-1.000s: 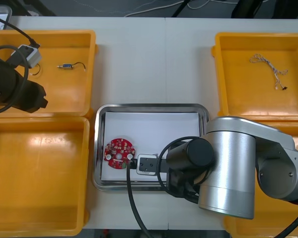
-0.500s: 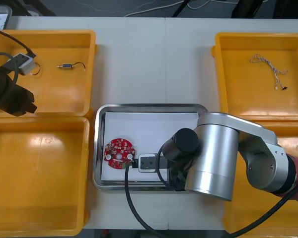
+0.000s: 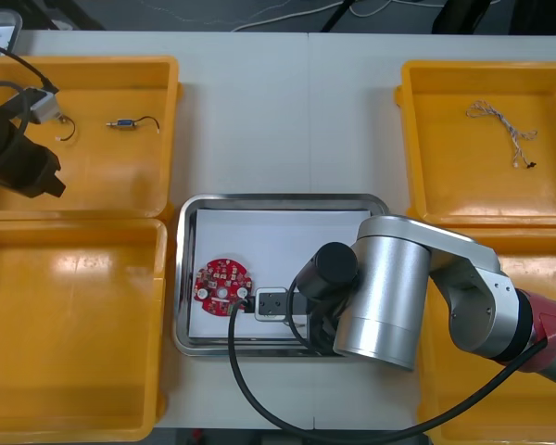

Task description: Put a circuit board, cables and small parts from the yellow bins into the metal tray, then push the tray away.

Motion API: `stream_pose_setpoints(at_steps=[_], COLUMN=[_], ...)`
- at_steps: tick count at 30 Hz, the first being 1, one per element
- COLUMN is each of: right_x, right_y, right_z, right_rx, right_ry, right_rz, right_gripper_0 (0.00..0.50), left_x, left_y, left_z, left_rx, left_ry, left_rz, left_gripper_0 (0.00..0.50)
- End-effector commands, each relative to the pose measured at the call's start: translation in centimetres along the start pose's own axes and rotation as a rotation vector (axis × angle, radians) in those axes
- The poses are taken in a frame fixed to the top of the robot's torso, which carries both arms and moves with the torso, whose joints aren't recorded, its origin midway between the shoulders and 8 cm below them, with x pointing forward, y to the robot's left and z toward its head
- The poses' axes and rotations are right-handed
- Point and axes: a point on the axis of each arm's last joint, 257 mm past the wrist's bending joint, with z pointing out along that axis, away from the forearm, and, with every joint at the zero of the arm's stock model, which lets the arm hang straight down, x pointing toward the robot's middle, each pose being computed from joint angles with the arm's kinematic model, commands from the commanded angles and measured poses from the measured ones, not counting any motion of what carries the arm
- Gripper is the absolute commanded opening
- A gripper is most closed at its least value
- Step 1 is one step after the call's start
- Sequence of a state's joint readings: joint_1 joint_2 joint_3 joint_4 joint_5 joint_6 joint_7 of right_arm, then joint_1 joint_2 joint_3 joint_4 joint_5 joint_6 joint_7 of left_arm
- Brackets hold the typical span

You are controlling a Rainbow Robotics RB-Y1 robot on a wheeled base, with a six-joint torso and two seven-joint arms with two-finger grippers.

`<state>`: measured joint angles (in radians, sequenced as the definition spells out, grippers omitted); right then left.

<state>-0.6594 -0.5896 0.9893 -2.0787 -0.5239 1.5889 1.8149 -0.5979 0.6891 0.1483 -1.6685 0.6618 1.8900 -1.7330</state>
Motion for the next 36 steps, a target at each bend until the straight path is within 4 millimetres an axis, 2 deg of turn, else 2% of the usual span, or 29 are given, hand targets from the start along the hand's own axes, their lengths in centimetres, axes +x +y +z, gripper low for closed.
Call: stream_pose_setpoints(at_steps=[1,6,12,17,23,29,36], right_x=[-1.9,-1.9,-1.5,-1.7,-1.4,0.4,2.4], right_y=[-0.3,-0.5,-1.2,-1.6,-3.2,-4.7,-5.8], right_z=[-0.7,-1.6,-4.0,-5.6,-6.9,-8.4,-10.7], right_rx=[0.023,0.035,0.034,0.004,0.017,0.045,0.058], right_ry=[-0.038,-0.040,-0.033,-0.059,-0.078,-0.065,-0.046], right_rz=[-0.083,-0.077,-0.037,0.089,0.238,0.395,0.606], right_gripper_0=[0.500,0.500,0.500,0.500,0.500,0.500,0.500], left_x=[-3.0,-3.7,-4.7,-5.4,-6.2,-7.4,-9.6], left_y=[3.0,3.3,3.7,4.0,4.6,4.7,5.3], left_z=[-3.2,-3.2,-3.4,-3.5,-3.5,-3.3,-3.2], left_rx=[-0.050,-0.047,-0.052,-0.070,-0.095,-0.093,-0.088], left_ry=[-0.061,-0.049,-0.049,-0.074,-0.089,-0.100,-0.132], left_rz=[-0.088,-0.186,-0.339,-0.434,-0.539,-0.600,-0.654], left_gripper_0=[0.500,0.500,0.500,0.500,0.500,0.500,0.500])
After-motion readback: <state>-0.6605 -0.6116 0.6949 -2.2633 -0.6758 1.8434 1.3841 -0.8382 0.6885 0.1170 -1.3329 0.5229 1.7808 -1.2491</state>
